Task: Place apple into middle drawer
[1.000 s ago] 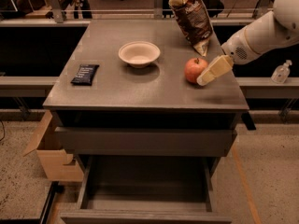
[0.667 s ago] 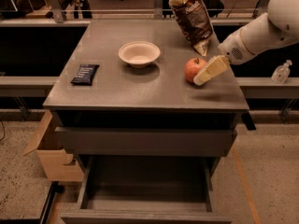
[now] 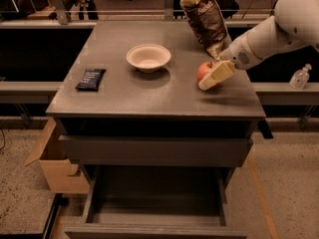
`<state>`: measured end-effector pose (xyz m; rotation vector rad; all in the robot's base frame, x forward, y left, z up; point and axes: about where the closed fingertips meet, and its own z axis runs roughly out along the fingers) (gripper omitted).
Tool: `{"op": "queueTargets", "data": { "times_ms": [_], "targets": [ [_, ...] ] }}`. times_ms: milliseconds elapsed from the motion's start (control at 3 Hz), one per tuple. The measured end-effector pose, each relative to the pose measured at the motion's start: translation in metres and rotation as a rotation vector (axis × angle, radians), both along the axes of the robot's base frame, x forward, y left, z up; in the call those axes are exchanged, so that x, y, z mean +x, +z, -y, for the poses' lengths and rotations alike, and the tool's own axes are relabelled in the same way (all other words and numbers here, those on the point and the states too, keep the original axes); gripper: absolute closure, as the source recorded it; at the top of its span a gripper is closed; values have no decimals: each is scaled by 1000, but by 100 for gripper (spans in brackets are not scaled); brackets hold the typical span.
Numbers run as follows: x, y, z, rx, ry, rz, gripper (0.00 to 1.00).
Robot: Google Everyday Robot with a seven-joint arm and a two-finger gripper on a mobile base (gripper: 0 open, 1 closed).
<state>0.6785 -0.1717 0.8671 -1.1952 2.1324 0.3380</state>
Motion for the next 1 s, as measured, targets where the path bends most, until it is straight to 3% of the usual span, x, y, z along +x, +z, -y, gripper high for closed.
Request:
{"op": "queueTargets", "data": {
  "times_ms": [333, 1000],
  "targets": [
    [-1, -5, -11, 11, 19, -10, 39],
    [-31, 26, -30, -3, 115, 62, 85]
  ]
}}
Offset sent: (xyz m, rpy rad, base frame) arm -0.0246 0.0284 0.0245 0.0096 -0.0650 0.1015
